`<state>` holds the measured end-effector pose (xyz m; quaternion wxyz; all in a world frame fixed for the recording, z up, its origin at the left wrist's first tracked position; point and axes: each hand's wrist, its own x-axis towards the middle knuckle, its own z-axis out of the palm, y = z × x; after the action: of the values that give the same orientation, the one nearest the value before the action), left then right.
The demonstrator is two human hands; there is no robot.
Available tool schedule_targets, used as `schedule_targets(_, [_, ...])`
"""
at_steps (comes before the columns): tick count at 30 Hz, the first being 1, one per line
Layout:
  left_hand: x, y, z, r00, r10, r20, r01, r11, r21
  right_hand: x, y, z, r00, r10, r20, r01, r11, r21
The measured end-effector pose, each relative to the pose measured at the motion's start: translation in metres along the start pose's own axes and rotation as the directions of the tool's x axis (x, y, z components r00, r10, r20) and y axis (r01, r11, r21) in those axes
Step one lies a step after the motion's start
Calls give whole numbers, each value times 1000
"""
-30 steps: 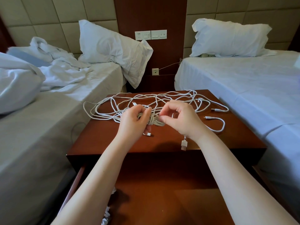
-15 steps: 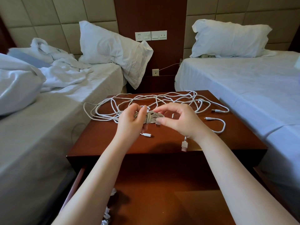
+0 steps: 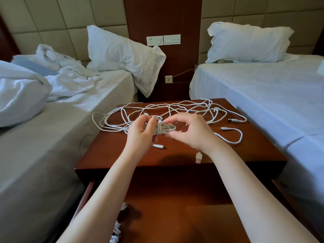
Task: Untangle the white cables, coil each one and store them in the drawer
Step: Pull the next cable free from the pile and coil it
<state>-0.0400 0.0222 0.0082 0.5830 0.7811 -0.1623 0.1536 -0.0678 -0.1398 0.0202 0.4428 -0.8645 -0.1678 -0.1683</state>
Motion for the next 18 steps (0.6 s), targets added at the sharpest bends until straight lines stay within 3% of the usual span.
schedule_targets(10, [-16,4,-23,992,-93,-89,99,993,63,-12,-26,9,998,30,46,-28,998,-50])
schedule_targets(18, [-61,8,-49,984,-177,12,176,982,64,-48,-45,25,992,60,112,-50,995,-92])
